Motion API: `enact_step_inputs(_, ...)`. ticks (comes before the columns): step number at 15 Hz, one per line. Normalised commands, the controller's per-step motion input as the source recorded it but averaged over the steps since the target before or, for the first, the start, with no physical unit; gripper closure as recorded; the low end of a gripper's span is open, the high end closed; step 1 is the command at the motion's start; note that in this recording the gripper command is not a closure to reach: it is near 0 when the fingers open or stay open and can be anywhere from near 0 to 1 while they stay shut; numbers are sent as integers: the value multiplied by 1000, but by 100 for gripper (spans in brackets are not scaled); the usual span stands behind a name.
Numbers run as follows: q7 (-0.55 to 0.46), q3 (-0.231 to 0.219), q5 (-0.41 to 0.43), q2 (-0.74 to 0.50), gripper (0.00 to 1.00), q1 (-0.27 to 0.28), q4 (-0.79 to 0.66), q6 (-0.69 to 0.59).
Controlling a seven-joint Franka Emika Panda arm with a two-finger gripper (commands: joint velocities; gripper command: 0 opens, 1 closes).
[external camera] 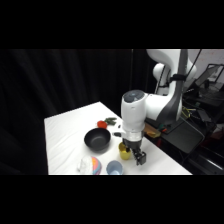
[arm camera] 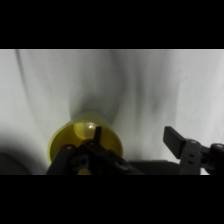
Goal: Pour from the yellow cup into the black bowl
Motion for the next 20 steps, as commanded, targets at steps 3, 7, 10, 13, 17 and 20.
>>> enact_step_inputs(3, 161, -164, -169, 23, 100, 174, 65, 105)
enact_step_inputs(7, 177, -163, -188, -41, 66, 151, 17, 84)
enact_step_inputs(10, 199, -167, -191, -139, 18, 126, -19, -16)
enact_step_inputs(13, 156, -141, -201, -345, 18, 93, -39, -357)
enact_step_inputs(17, 85, -38, -239, -511, 18, 12, 3, -531)
enact_step_inputs(20, -267, 148, -66, -351, 18, -180, 218, -544)
